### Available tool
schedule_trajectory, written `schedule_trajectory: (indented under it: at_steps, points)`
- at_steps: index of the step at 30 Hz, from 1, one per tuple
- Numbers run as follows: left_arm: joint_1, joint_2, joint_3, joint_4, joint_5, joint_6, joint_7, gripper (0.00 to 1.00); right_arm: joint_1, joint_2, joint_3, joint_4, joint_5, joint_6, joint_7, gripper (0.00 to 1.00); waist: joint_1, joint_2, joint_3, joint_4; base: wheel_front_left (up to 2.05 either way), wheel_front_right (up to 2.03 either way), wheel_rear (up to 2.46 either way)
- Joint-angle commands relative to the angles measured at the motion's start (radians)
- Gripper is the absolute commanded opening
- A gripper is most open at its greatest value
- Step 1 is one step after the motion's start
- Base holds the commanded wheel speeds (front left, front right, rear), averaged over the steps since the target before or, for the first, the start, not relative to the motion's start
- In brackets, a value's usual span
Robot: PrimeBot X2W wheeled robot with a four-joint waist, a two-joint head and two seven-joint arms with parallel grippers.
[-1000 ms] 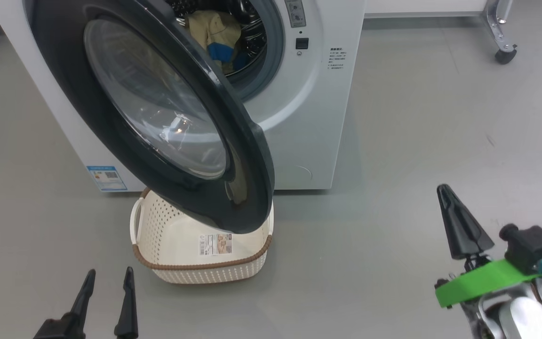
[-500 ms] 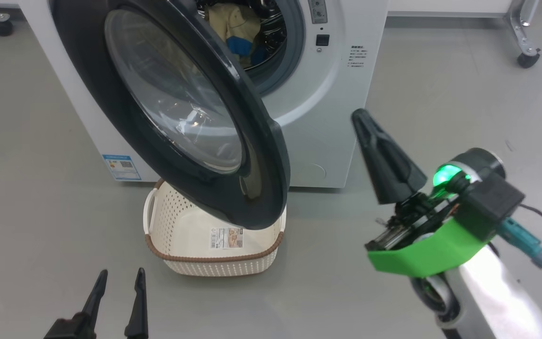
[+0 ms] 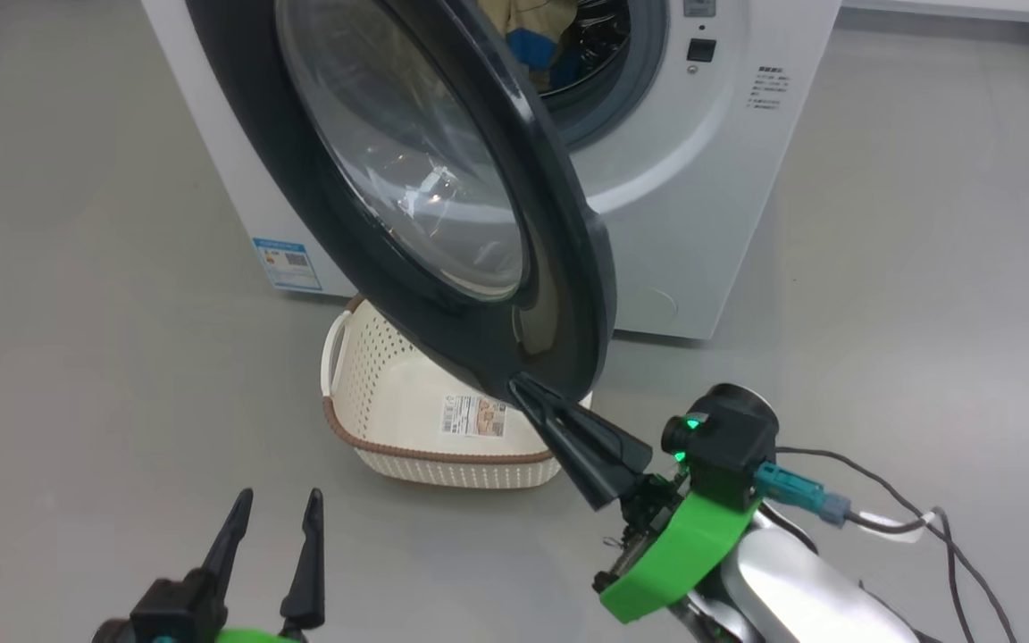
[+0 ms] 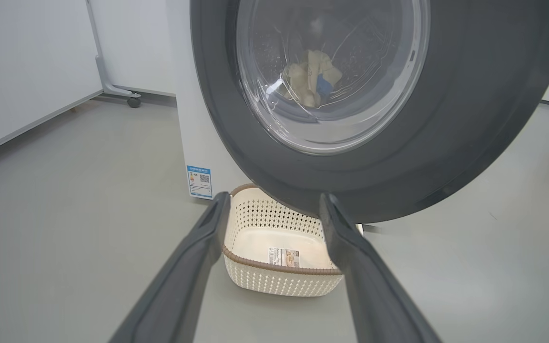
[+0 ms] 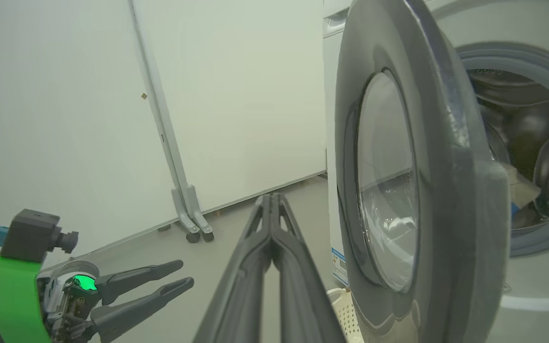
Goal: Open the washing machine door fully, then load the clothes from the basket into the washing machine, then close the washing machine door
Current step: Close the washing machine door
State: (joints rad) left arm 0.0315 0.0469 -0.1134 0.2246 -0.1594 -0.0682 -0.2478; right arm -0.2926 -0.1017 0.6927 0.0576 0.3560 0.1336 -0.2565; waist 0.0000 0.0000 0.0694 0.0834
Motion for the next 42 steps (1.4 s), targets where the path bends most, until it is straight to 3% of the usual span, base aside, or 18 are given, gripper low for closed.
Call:
schedule_trajectory:
  at_steps: [1, 20, 42]
  points:
    - [-0.052, 0.003, 0.021, -0.031, -0.008, 0.007, -0.014, 1.0, -0.036, 0.019, -0.005, -0.015, 0.007, -0.003, -0.005, 0.0, 0.0, 0.0, 0.03, 0.026, 0.0, 0.0, 0.0]
    - [-0.091, 0.003, 0.005, -0.042, -0.013, 0.021, -0.014, 1.0, -0.102, 0.031, -0.134, 0.059, -0.005, -0.003, -0.005, 0.0, 0.0, 0.0, 0.144, 0.074, 0.0, 0.0, 0.0]
    - [-0.125, 0.003, 0.007, -0.059, -0.018, 0.031, -0.014, 1.0, -0.191, 0.004, -0.21, 0.042, -0.015, -0.003, -0.005, 0.0, 0.0, 0.0, 0.232, 0.046, 0.0, 0.0, 0.0]
